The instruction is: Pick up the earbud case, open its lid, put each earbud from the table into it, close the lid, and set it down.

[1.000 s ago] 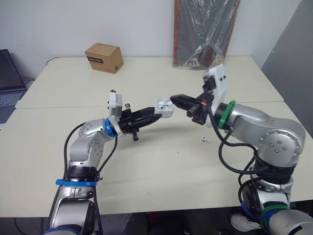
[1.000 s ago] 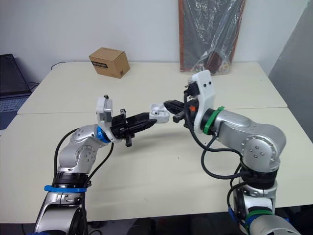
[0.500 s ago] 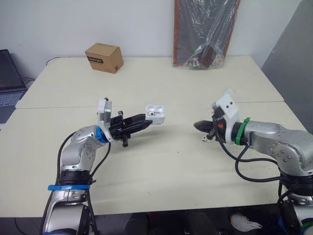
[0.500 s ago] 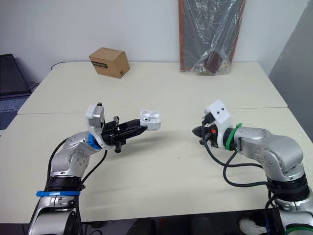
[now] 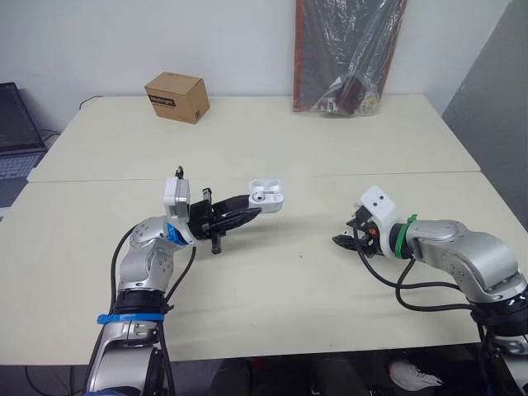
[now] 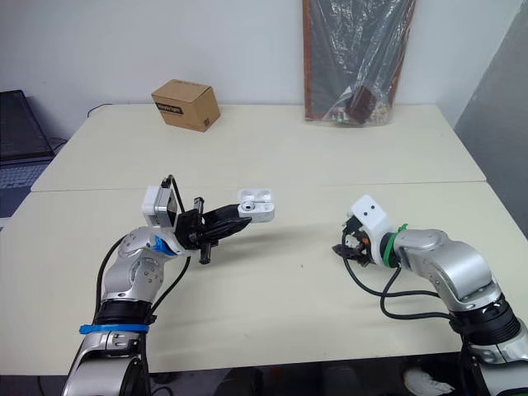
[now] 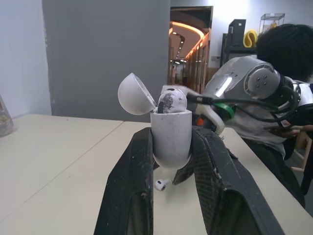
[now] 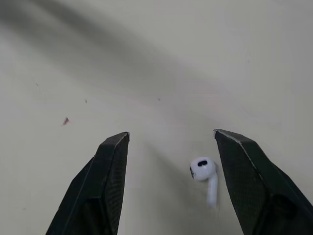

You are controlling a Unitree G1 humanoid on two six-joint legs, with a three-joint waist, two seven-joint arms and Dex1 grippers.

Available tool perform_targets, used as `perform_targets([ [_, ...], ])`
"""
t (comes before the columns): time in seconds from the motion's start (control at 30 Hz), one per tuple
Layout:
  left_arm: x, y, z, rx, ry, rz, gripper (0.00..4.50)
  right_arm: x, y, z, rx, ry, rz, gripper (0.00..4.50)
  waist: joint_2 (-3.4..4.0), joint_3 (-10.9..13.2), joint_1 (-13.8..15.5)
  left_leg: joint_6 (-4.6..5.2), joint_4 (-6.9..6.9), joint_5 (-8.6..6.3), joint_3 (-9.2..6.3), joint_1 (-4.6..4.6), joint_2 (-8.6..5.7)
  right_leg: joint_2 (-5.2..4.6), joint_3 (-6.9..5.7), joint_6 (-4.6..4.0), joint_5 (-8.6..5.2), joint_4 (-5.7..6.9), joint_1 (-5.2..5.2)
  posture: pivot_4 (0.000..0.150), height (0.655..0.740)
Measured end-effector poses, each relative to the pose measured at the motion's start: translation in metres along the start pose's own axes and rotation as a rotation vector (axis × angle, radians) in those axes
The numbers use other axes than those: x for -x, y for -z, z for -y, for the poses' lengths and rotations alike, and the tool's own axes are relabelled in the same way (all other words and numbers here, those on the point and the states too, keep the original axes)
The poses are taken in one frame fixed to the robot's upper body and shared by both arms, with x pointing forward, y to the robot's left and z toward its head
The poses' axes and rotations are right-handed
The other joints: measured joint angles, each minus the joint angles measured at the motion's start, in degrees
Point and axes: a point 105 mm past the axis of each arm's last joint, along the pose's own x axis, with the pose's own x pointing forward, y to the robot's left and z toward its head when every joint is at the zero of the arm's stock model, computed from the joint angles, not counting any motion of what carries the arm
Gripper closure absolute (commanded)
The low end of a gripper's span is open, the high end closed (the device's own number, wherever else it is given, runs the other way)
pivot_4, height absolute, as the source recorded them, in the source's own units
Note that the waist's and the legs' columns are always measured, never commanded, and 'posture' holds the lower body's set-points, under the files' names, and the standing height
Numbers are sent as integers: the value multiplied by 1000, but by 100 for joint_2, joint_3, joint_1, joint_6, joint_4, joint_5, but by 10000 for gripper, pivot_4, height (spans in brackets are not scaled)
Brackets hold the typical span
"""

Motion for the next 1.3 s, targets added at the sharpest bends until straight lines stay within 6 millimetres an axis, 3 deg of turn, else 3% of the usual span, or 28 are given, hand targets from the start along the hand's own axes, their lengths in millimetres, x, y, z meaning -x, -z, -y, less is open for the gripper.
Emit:
perform_targets([
  [0.17,-3,1,1,9,13,16,37097,-12,15,8,-13,18,-50,15761,0,0,0,0,2,0,0,1,0,0,0,0,0,1,1,1500,7400],
  [0.47,-2,1,2,16,21,14,37097,-15,15,15,10,21,-37,15761,0,0,-1,0,6,0,0,8,0,1,0,2,1,3,9,1500,7400],
  [0.57,-3,1,3,14,24,12,37097,-15,15,16,14,24,-41,21121,0,0,1,0,6,0,-1,8,0,1,0,2,1,3,9,1500,7400],
  [0.7,-3,0,3,14,28,11,37097,-14,16,17,15,26,-44,21121,0,0,3,0,5,0,-1,8,0,1,0,2,1,3,10,1500,7400],
  [0.87,-3,1,3,21,28,11,37097,-13,17,17,15,28,-48,36279,0,0,3,0,6,0,-1,9,0,1,0,1,1,3,11,1500,7400],
  [1.1,-4,0,4,25,30,14,37097,-6,21,20,51,16,-93,36279,0,0,5,0,5,0,-1,8,-1,0,0,1,1,2,11,1500,7400],
  [1.3,-1,2,7,41,31,14,37097,21,33,18,279,-43,-285,36279,2,1,26,0,5,0,-4,5,-2,-2,-5,2,1,-7,11,1500,7400],
])
